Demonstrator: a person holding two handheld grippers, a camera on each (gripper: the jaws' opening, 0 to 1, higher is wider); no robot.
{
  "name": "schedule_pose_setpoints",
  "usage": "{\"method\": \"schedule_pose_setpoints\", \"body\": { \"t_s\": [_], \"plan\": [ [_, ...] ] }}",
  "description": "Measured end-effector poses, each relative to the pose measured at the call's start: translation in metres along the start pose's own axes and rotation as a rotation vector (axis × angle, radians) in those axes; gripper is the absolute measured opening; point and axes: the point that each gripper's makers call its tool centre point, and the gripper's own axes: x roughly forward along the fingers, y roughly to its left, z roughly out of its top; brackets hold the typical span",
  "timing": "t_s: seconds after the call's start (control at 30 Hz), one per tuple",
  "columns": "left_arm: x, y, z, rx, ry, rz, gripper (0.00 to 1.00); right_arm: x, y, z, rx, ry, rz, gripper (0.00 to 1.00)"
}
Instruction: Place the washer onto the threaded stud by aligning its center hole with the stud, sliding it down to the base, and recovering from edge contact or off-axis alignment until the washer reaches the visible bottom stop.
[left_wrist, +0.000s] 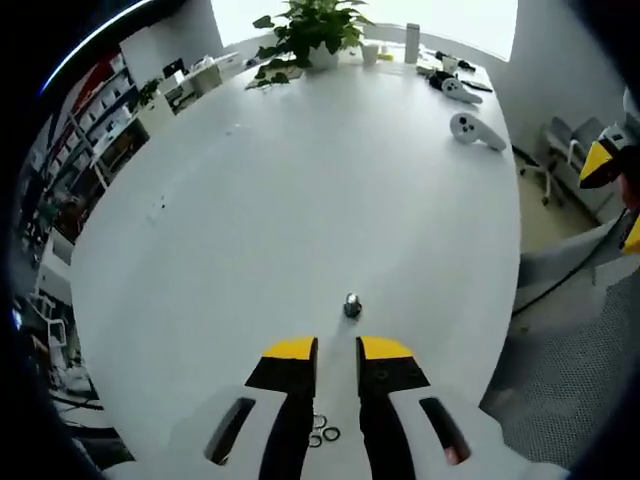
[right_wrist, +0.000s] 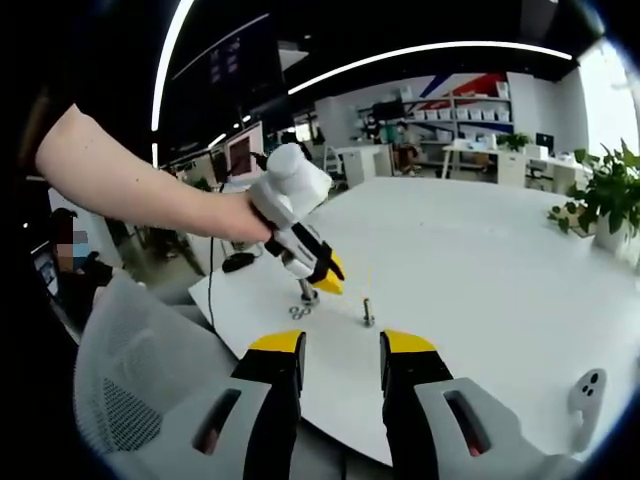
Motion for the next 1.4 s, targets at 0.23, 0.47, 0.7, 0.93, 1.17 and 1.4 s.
{"method": "schedule_pose_setpoints", "body": {
  "t_s": [0.23, 0.47, 0.7, 0.93, 1.17, 1.4],
  "plan": [
    [-0.005, 0.006, -0.052, -0.095, 0.032, 0.029, 0.13, 0.000, 0.001, 0.000, -0.004, 0.002, 0.003, 0.32],
    [-0.003, 0.010, -0.076, -0.208, 0.034, 0.038, 0.12, 0.000, 0.001, 0.000, -0.005, 0.003, 0.003, 0.31],
    [0.006, 0.021, -0.111, -0.286, 0.103, 0.087, 0.11, -0.001, 0.001, 0.000, -0.006, 0.001, 0.003, 0.31],
    [0.008, 0.037, -0.121, -0.373, 0.111, 0.124, 0.11, 0.000, 0.001, -0.001, -0.008, 0.003, 0.004, 0.31],
    [0.016, 0.043, -0.125, -0.405, 0.133, 0.121, 0.11, 0.000, 0.000, -0.001, -0.006, 0.005, 0.003, 0.31],
    [0.022, 0.040, -0.127, -0.417, 0.144, 0.110, 0.11, 0.000, 0.000, -0.002, -0.002, 0.005, 0.002, 0.31]
  ]
}}
